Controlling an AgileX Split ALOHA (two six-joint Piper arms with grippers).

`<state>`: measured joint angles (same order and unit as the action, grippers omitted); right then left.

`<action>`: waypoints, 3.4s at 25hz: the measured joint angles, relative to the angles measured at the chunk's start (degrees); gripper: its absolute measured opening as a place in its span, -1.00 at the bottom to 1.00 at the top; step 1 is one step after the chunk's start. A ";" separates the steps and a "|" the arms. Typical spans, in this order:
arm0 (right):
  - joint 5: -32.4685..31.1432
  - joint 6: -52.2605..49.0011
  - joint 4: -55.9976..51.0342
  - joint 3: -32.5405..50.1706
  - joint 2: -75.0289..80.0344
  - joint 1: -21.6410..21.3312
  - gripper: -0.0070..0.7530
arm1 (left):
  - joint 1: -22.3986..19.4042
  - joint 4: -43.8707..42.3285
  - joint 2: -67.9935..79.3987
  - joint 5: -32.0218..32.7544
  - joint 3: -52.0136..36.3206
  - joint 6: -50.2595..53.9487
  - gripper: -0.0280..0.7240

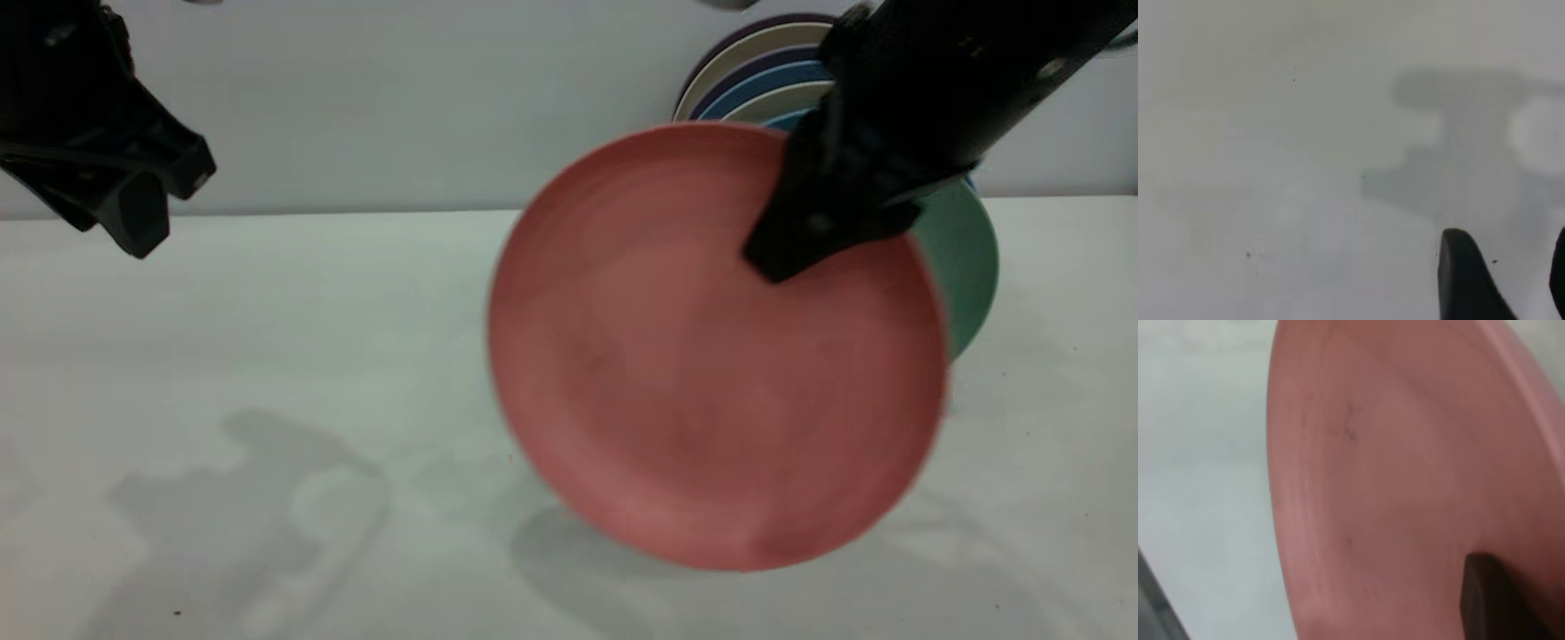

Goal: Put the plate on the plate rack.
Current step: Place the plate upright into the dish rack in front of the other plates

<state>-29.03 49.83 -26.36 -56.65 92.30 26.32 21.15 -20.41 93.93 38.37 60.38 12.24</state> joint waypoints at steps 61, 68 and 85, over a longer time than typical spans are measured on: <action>12.71 -49.83 74.62 3.38 -4.62 3.96 -0.68 | 0.00 0.00 0.00 -3.44 0.00 5.53 -0.03; 15.28 -49.83 74.94 4.47 -1.99 3.96 -0.68 | 0.00 0.00 0.00 -3.49 0.00 5.53 -0.03; 21.65 -49.83 75.80 4.47 7.58 3.96 -0.65 | 0.00 0.00 0.00 -3.44 0.00 5.60 -0.03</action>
<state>-7.37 0.00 49.43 -52.17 99.88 30.29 21.15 -20.41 93.93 34.93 60.38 17.83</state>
